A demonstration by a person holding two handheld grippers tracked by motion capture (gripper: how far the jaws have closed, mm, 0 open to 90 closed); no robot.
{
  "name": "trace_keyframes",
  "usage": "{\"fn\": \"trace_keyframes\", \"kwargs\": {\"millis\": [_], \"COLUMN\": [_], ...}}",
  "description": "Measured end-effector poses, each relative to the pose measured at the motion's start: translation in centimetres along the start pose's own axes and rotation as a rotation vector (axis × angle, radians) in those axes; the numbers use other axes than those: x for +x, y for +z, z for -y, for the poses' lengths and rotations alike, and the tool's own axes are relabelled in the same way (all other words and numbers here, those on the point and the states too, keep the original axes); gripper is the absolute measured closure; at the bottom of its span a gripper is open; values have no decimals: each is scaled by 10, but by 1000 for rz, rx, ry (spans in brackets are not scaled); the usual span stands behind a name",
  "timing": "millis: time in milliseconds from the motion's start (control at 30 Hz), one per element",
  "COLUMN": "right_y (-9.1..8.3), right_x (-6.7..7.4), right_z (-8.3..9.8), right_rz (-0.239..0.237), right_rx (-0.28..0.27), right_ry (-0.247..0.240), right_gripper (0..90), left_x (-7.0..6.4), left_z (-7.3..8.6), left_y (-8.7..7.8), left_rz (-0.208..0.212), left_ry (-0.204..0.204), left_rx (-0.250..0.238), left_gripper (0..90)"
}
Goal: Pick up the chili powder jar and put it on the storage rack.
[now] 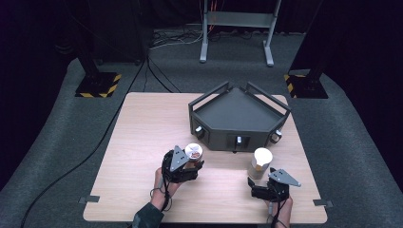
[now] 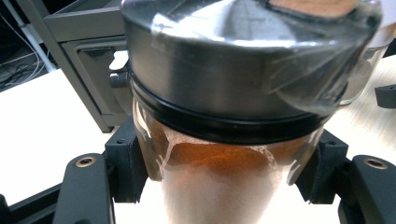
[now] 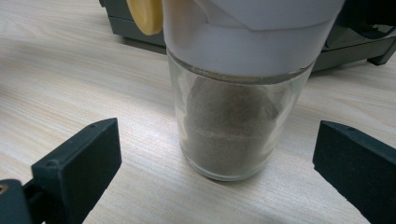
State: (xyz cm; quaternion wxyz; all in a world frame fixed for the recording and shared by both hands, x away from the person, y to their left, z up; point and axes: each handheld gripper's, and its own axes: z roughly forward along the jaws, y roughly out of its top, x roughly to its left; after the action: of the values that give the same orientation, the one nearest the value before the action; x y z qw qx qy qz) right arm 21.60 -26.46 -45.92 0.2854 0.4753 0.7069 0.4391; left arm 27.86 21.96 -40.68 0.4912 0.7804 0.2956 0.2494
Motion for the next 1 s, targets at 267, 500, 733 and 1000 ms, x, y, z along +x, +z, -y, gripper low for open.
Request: {"fn": "trace_keyframes", "kwargs": {"millis": [267,500,733,1000], "right_y": [0,0,0,0], "right_x": [0,0,0,0], "right_z": [0,1,0,0], "right_rz": [1,1,1,2], "right_rx": [0,-3,-1,-2], "right_ry": [1,1,1,1], "right_gripper": [0,0,0,0], "left_x": [0,1,3,4], "left_z": [-4,-7,-10,-15], "left_y": [3,6,9,13], "left_rz": [6,10,13,22], "left_ry": [8,10,14,25], "left_rx": [-5,0,0,-1], "left_gripper": [314,314,314,314]}}
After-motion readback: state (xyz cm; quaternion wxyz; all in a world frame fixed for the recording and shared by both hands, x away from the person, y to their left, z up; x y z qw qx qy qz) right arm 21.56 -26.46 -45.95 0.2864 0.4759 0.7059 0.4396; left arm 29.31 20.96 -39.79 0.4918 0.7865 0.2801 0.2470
